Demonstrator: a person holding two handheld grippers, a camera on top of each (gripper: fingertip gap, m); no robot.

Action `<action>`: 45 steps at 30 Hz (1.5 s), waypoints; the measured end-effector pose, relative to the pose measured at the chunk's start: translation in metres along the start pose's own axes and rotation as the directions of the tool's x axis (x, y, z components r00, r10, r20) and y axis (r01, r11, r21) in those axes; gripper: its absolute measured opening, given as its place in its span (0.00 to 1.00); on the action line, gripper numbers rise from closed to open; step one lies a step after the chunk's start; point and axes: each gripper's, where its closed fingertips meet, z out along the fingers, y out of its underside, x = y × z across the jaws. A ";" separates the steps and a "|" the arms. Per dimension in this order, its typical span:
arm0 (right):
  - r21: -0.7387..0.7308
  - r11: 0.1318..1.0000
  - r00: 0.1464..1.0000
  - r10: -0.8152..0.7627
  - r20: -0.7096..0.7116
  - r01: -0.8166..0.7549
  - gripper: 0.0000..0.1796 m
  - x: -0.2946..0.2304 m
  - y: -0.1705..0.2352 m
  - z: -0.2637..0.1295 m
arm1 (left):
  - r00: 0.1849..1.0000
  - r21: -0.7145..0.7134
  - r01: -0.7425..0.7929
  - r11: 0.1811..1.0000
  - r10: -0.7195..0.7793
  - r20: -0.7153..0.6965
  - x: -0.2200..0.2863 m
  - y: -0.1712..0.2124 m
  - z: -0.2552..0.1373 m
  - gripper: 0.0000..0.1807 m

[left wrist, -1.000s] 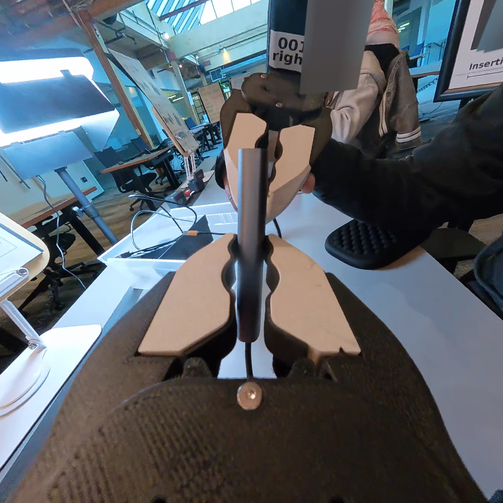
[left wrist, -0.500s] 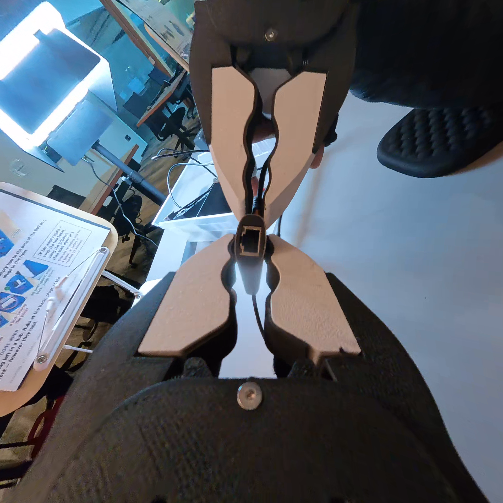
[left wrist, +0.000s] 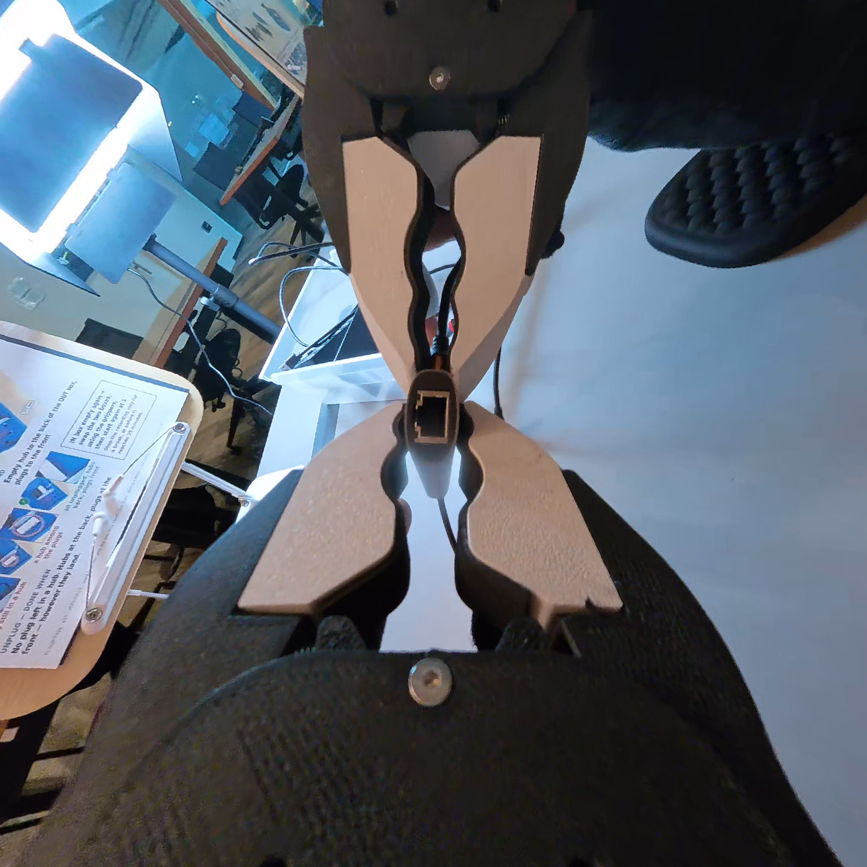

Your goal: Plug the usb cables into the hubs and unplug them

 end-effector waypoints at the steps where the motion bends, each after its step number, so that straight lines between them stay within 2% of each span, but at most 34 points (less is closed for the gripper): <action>1: 0.002 1.000 1.000 0.007 0.007 -0.007 0.04 0.000 0.000 -0.001 | 1.000 0.003 0.009 1.000 -0.009 -0.004 0.000 0.000 0.000 0.10; 7: -0.067 0.998 0.999 -0.012 0.033 0.014 0.04 -0.002 0.014 0.006 | 0.998 -0.097 0.035 0.995 -0.039 -0.039 0.004 0.015 0.009 0.10; 28: -0.046 0.999 0.999 0.008 0.045 -0.006 0.05 0.001 0.014 0.005 | 0.994 -0.128 0.078 0.989 -0.087 -0.067 0.001 0.013 0.006 0.10; 36: -0.185 0.981 0.998 -0.058 0.016 0.060 0.05 -0.004 0.029 0.021 | 0.999 -0.241 0.008 0.970 -0.017 -0.038 0.006 0.015 0.012 0.10; 41: -0.112 0.994 0.999 -0.019 0.028 0.022 0.05 -0.003 0.023 0.021 | 0.999 -0.228 0.013 0.973 -0.023 -0.041 0.004 0.014 0.006 0.10; 45: -0.119 0.993 1.000 -0.019 0.019 0.022 0.05 -0.002 0.023 0.022 | 0.999 -0.227 0.022 0.974 -0.031 -0.039 0.003 0.015 0.005 0.10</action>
